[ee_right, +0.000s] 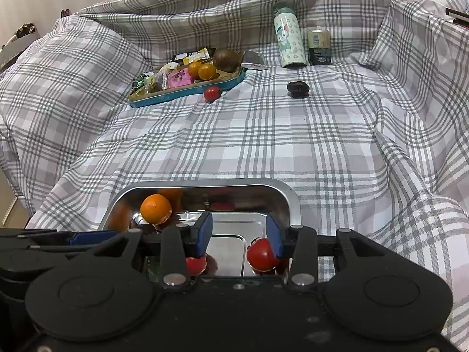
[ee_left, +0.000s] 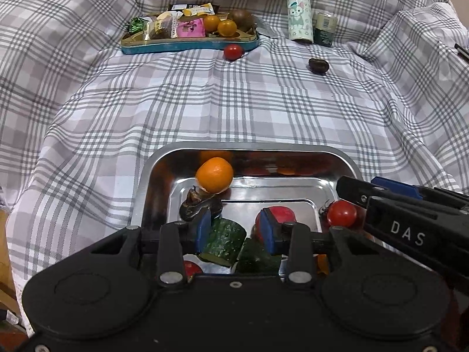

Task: Organize fruits
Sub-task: 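Carry the cucumber piece and orange into the steel tray and open both tools, then lift both tools away from the steel tray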

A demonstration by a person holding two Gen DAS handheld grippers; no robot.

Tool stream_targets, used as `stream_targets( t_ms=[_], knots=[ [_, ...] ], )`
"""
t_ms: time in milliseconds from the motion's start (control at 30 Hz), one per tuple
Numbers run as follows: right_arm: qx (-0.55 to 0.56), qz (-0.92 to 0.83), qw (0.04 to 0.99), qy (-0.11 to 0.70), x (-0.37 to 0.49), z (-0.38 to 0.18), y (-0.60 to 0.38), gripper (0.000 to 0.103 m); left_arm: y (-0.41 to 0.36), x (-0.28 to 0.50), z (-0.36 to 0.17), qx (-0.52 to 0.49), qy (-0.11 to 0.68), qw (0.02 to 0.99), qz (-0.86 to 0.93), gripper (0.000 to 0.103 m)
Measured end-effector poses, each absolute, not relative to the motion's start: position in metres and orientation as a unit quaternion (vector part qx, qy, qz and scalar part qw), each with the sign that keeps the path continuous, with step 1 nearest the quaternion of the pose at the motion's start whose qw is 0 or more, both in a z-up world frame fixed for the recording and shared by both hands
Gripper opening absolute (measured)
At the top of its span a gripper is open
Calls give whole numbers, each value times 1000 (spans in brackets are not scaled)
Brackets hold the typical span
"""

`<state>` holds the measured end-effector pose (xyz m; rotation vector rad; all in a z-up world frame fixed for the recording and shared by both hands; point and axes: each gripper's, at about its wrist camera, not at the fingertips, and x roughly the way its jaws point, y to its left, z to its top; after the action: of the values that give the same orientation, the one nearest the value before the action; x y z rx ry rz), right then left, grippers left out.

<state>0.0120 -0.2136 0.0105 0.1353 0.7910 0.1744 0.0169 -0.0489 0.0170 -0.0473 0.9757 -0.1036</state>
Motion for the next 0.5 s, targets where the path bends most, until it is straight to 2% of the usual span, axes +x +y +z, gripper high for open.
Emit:
stream_targets(
  t_ms=[500],
  knots=[
    [53, 78, 924, 371, 26, 16, -221, 43, -47, 32, 26, -11, 460, 886, -51, 46]
  ],
)
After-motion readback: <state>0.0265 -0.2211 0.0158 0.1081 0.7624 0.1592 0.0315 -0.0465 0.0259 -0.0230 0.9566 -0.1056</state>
